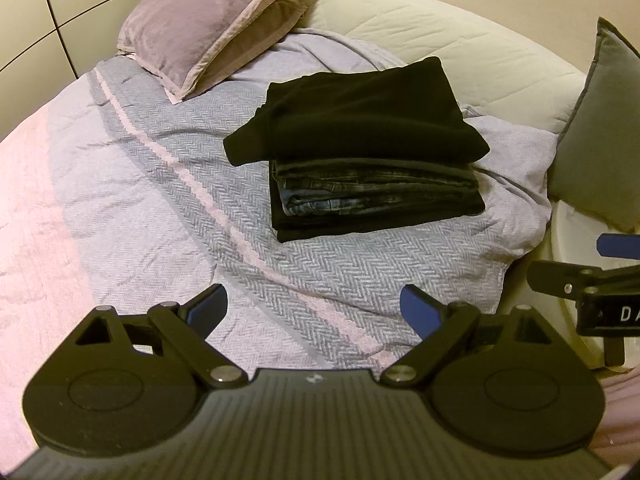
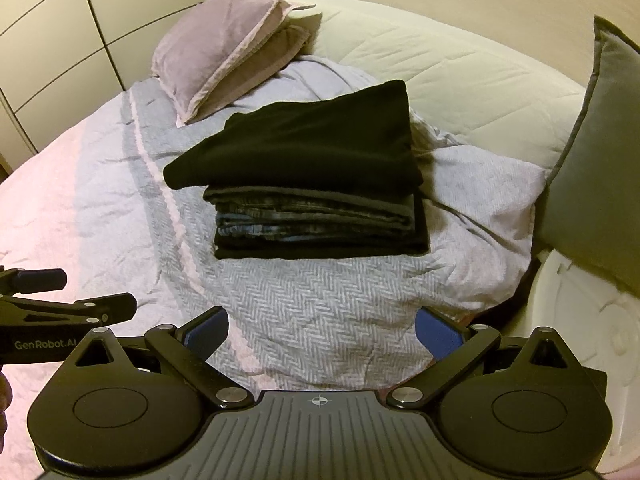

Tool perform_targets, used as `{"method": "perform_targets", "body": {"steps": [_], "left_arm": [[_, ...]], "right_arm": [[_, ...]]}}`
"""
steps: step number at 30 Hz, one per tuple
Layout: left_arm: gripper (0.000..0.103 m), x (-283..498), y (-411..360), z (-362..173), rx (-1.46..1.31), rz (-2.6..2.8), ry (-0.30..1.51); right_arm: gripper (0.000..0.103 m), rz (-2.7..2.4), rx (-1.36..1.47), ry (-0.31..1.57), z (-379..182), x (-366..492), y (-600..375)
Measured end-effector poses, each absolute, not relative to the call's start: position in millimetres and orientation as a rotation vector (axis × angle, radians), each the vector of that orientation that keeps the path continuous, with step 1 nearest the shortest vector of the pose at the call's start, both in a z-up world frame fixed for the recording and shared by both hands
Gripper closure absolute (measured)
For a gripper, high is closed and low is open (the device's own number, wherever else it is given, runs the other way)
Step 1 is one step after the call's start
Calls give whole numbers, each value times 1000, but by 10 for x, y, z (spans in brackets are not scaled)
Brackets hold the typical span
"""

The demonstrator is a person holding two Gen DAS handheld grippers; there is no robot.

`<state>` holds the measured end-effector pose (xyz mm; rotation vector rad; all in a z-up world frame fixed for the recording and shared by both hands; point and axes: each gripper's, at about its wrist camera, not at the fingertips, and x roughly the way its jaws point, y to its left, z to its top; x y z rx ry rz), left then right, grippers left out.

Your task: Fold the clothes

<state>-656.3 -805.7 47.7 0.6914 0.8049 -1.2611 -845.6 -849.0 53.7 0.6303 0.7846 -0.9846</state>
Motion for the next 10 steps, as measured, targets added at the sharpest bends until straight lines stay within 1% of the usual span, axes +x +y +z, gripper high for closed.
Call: {"method": "perform_targets", "body": {"steps": [10], "left_arm": [[11, -6589, -8048, 504, 673, -1269, 782]], "right_arm": [[1, -975, 632, 787, 534, -8474, -8535]]}}
